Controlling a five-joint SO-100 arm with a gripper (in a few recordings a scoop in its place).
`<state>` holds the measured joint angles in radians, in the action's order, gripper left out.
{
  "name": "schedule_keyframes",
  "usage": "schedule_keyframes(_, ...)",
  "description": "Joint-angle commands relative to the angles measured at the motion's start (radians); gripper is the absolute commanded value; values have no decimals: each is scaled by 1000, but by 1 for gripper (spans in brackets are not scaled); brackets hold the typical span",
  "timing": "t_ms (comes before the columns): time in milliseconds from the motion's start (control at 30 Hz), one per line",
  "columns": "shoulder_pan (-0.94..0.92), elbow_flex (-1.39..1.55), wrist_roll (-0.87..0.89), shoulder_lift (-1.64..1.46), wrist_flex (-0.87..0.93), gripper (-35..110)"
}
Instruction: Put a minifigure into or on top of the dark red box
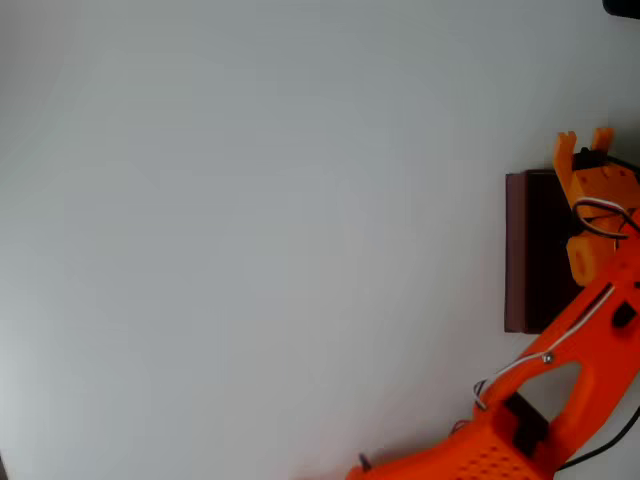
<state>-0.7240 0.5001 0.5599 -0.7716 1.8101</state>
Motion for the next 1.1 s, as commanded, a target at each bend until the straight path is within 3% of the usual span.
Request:
schedule_keyframes(0, -14, -3, -25, -74, 23, 17)
schedule_keyframes(367, 115, 383, -333, -716, 21, 8)
schedule_keyframes(533, 357, 681, -425, -1037, -14, 0)
schedule_keyframes(833, 923, 1534, -419, -1839, -380, 0)
schedule_keyframes(1067, 1336, 1795, -471, -1839, -506, 0)
